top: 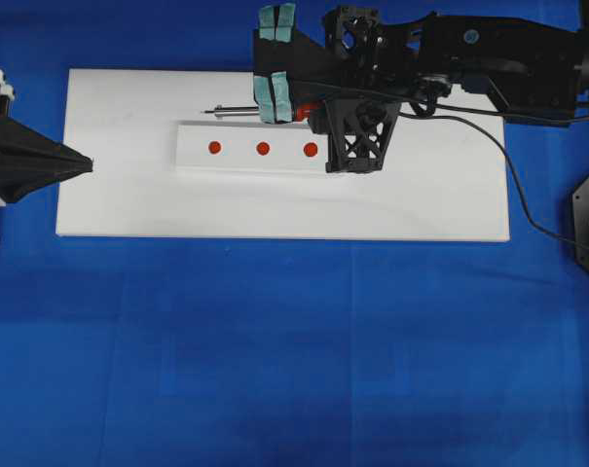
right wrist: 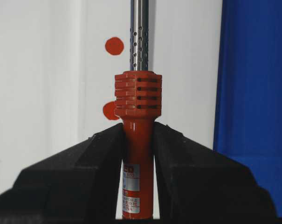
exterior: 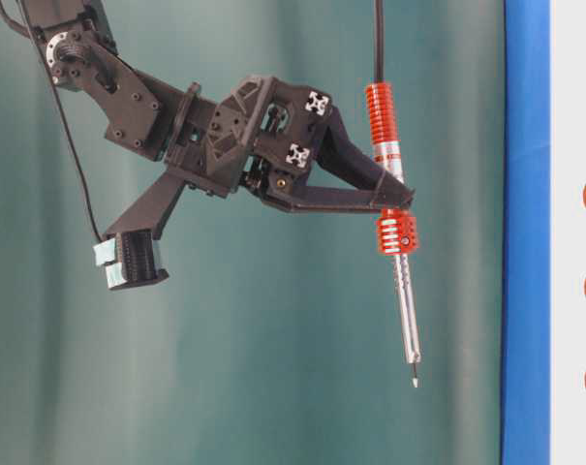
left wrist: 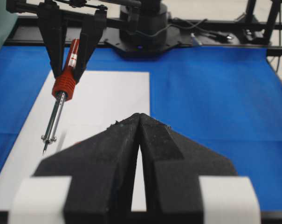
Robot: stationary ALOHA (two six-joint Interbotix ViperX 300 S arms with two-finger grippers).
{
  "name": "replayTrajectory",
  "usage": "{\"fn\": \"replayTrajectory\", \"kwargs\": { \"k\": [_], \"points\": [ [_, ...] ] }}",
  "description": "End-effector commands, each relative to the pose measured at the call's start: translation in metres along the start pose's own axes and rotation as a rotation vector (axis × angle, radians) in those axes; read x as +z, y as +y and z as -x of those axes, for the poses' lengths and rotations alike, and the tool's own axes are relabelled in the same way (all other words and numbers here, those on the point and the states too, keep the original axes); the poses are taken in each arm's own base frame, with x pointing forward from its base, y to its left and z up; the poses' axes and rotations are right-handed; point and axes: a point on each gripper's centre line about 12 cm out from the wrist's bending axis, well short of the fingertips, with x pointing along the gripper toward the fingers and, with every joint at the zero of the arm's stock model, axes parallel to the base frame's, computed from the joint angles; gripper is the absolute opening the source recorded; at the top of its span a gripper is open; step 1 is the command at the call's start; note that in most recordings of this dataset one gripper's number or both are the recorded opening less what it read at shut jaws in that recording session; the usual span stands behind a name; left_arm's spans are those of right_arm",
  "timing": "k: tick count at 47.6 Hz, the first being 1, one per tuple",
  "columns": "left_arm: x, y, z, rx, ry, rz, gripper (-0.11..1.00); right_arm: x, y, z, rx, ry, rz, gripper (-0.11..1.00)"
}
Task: Touch the tip of the soldering iron to the mark.
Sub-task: 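Raise the iron tip off the leftmost dot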
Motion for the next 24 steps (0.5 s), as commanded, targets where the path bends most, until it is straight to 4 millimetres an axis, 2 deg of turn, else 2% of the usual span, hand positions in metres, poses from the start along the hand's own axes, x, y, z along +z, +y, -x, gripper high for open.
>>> {"fn": "replayTrajectory", "kwargs": {
  "k": [1,7,24],
  "points": [
    [0.004,0.000,-0.001,-0.001,-0.012,0.000,0.00,0.006,-0.002,0.021,-0.007,-0.053,-0.005,0.06],
    [0.004,0.000,-0.001,-0.001,-0.012,0.000,0.00,-0.004,-0.004,0.023,-0.009,-0.040,-0.010,0.06],
    [0.002,0.000,-0.002,0.000,-0.005,0.000,0.00,-0.049,-0.003,0.037,-0.009,0.000,-0.037,0.06]
  ]
}}
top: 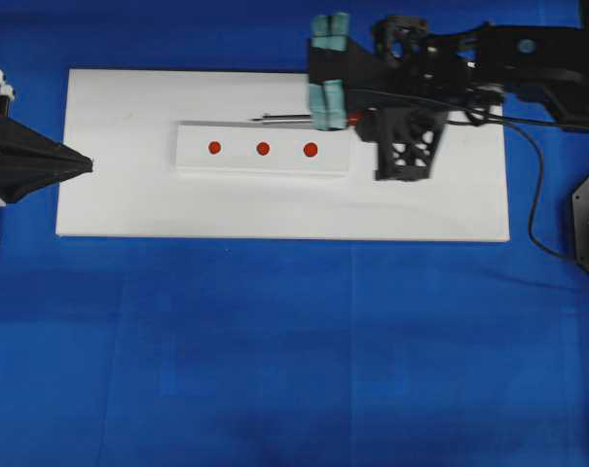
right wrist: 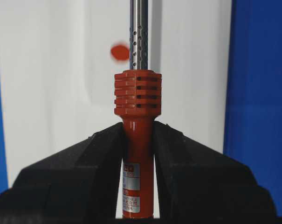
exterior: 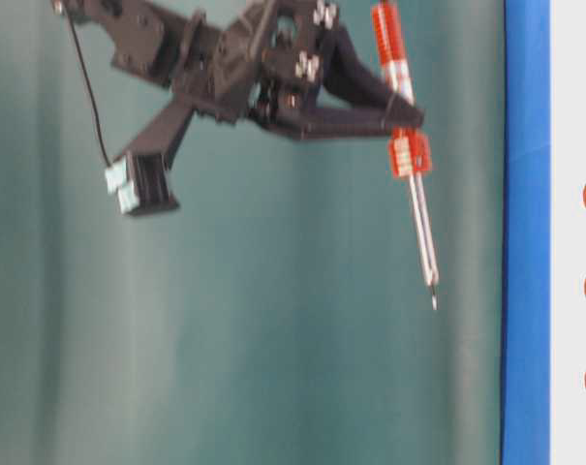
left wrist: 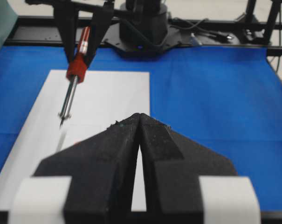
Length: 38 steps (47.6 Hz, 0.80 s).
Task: Touch the tip of the soldering iron to the mark.
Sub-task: 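Raise the iron tip off the leftmost dot, then lower the iron tip onto the middle red dot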
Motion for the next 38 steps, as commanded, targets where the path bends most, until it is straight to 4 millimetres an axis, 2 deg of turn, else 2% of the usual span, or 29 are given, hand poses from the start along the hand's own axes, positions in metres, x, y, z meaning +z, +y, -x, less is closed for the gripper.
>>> {"fn": "replayTrajectory", "kwargs": {
  "k": [1,5,38],
  "points": [
    [0.0026,0.0000,-0.0021,0.000,-0.006,0.002,0.00,-0.0021,-0.0026,0.0169,-0.006,-0.041,-0.010,0.06],
    [0.0014,0.0000,-0.0024,0.000,-0.002,0.002,0.00,-0.0070,-0.0018,0.0182,-0.005,-0.036,-0.010,0.06],
    [0.0017,0.0000,-0.0022,0.000,-0.003,0.002,0.00,-0.0037,-0.0025,0.0175,-0.006,-0.044,-0.010,0.06]
  ]
}}
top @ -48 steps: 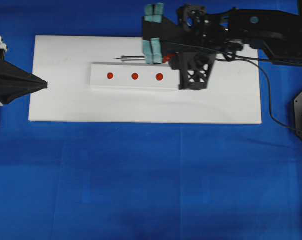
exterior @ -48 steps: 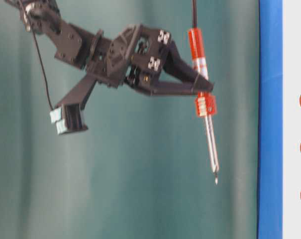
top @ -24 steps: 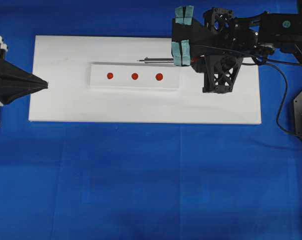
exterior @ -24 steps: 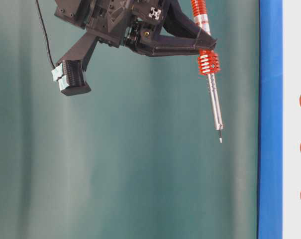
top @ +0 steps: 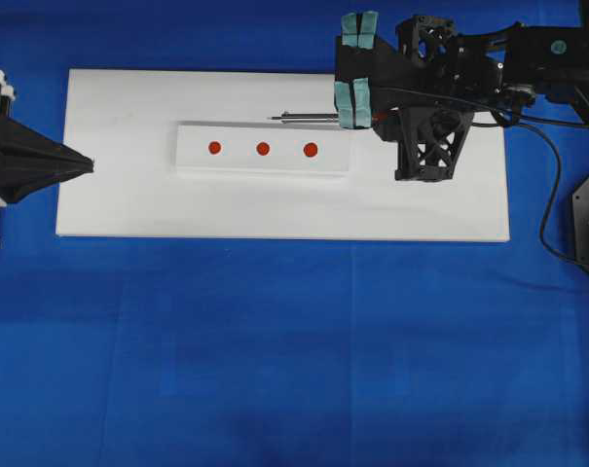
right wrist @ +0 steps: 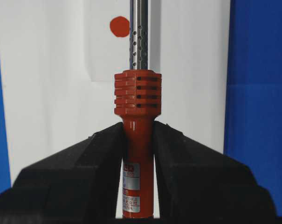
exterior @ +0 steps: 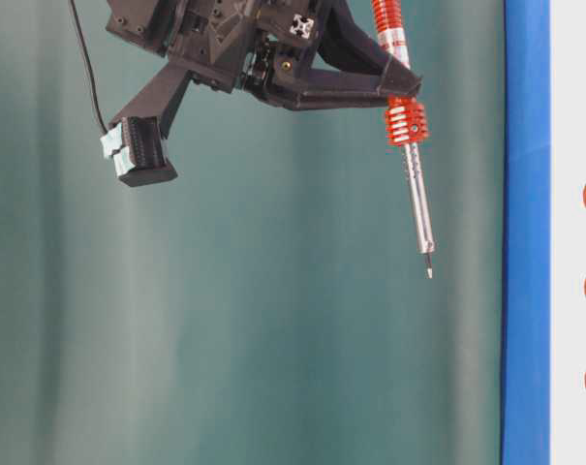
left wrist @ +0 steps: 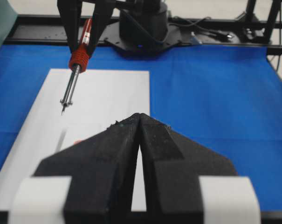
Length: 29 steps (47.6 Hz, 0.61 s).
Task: Touch the tip of the soldering iron to the mark.
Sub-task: 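Lower the iron tip onto the middle red dot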
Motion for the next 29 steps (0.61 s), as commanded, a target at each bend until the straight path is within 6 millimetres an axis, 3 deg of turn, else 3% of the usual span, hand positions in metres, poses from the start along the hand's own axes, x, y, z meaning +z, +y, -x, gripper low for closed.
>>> {"fn": "replayTrajectory", "kwargs": {
  "k": [1,16,29],
  "points": [
    [0.003,0.000,-0.002,-0.002,-0.008,0.000,0.00,0.008,-0.001,0.012,-0.004,-0.046,-0.003,0.06],
    [0.004,0.000,-0.001,-0.002,-0.012,-0.001,0.00,0.008,-0.001,0.011,-0.003,-0.044,-0.003,0.06],
    [0.003,0.000,-0.001,-0.002,-0.011,0.000,0.00,0.006,0.000,-0.004,-0.001,-0.006,-0.002,0.06]
  ]
}}
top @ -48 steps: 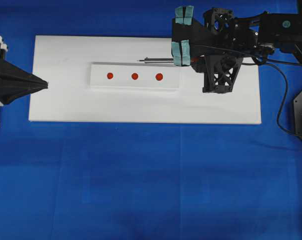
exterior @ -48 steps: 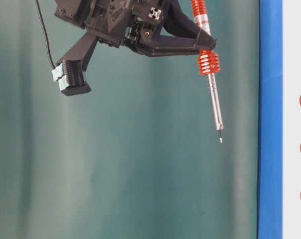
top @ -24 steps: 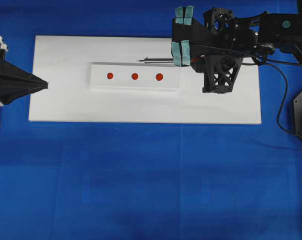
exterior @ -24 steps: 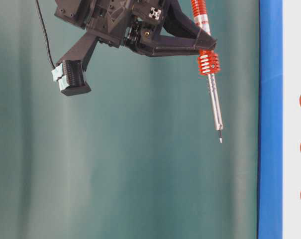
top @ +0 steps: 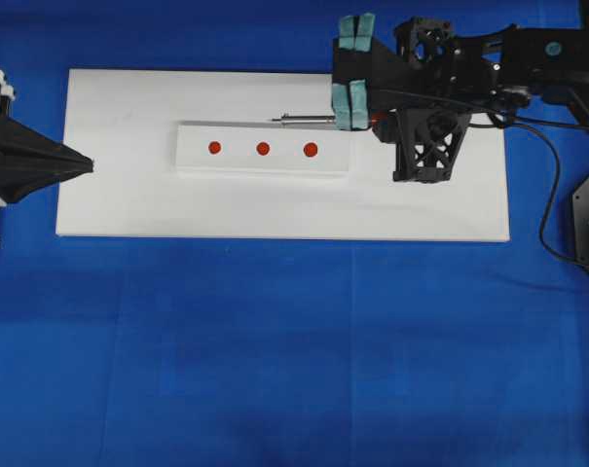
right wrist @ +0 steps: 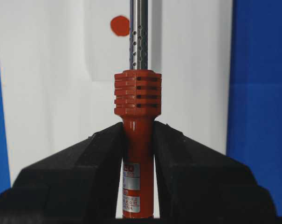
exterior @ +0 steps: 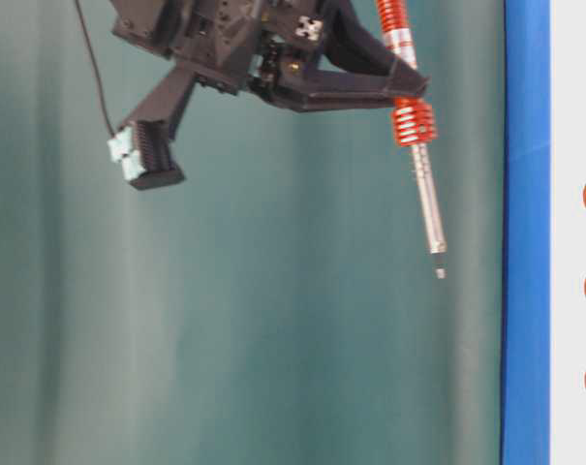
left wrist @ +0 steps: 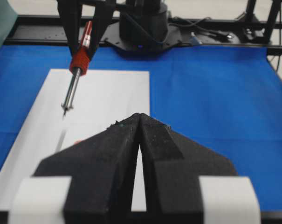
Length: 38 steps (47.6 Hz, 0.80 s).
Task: Touch the tip of the soldering iron to the mark.
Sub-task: 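Lower the iron tip onto the middle red dot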
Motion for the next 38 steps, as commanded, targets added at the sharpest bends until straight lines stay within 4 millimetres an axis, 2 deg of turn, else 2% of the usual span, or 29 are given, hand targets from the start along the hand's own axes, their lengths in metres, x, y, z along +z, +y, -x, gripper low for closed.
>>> {"fn": "replayTrajectory", "kwargs": {
  "k": [1,19,38],
  "points": [
    [0.003,0.000,-0.001,0.001,-0.009,-0.002,0.00,0.007,-0.001,0.002,-0.002,-0.024,-0.003,0.06],
    [0.003,0.000,-0.002,0.001,-0.008,0.000,0.00,0.004,0.002,-0.039,0.005,0.040,0.002,0.06],
    [0.001,0.000,-0.002,0.000,-0.002,-0.001,0.00,0.001,0.004,-0.064,0.009,0.076,0.006,0.06]
  ]
}}
